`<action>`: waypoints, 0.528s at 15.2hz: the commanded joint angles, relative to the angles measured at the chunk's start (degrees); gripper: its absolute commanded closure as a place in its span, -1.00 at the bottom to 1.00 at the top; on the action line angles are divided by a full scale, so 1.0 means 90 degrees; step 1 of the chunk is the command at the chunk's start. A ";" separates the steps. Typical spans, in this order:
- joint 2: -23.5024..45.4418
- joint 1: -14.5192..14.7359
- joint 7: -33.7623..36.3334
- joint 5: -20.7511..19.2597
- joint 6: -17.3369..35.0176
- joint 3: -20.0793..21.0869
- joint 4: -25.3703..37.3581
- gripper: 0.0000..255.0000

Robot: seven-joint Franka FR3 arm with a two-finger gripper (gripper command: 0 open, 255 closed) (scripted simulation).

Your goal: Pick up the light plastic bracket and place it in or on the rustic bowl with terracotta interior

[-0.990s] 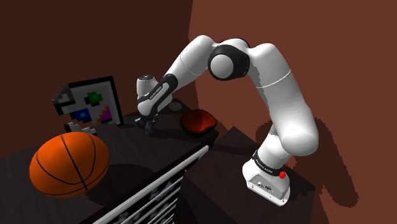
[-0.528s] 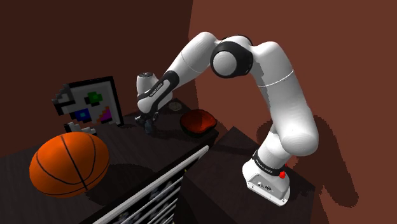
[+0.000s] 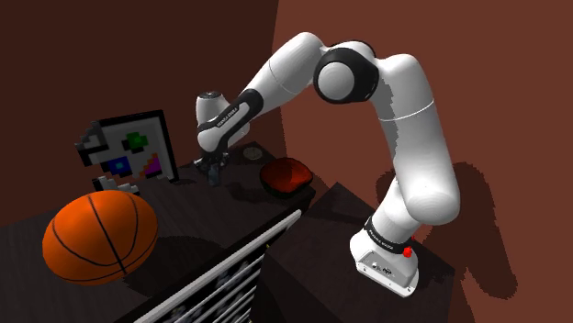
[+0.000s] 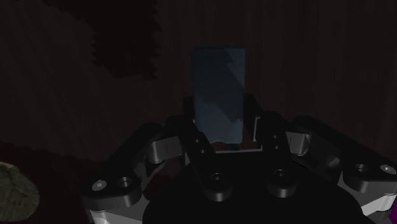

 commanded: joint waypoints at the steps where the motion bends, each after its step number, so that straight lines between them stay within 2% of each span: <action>1: -0.0143 0.0001 -0.0002 -0.0005 -0.0092 -0.0006 -0.0052 1.00; 8: -0.0615 0.0015 0.0006 -0.0024 -0.0465 -0.0025 -0.0151 1.00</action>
